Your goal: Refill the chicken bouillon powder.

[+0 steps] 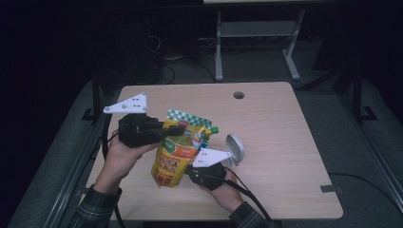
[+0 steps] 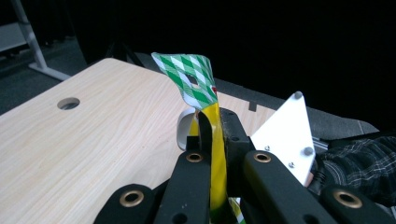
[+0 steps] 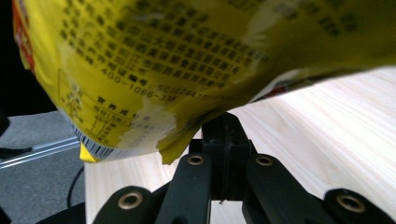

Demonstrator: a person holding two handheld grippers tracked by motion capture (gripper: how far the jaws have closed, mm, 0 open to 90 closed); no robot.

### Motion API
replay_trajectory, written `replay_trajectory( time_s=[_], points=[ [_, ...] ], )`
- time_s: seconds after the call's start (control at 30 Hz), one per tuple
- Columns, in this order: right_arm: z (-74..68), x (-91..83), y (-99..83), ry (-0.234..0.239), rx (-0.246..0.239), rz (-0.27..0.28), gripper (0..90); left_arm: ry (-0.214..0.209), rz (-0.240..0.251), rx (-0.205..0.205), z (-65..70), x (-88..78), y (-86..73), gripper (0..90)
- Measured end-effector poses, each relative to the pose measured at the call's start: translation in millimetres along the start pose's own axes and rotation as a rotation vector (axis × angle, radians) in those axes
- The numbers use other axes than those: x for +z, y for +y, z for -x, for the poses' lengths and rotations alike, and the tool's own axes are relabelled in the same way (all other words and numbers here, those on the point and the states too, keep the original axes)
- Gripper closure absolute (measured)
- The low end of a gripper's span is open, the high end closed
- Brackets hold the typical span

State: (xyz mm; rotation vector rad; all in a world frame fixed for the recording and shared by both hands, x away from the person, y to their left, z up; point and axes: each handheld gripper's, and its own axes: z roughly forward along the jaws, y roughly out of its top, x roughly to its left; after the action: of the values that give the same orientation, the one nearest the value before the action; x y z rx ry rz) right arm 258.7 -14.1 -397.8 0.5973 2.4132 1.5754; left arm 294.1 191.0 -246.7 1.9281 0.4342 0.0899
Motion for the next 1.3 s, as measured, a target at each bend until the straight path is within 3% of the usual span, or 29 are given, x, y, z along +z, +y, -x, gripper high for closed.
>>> replay_trajectory(
  time_s=[0.3, 0.77, 1.3],
  points=[
    [-3.8, 3.9, -6.2, 0.047, 0.007, 0.018, 89.8, -0.003, -0.033, -0.018, -6.1, 13.8, 0.5, 90.0],
    [-8.9, 3.2, -9.1, 0.083, 0.004, 0.061, 89.8, 0.001, -0.048, -0.046, -10.1, 25.7, 2.8, 90.0],
    [-15.7, 9.5, -8.9, 0.124, -0.008, 0.078, 89.8, -0.002, -0.110, -0.046, -8.8, 44.3, 2.6, 90.0]
  ],
)
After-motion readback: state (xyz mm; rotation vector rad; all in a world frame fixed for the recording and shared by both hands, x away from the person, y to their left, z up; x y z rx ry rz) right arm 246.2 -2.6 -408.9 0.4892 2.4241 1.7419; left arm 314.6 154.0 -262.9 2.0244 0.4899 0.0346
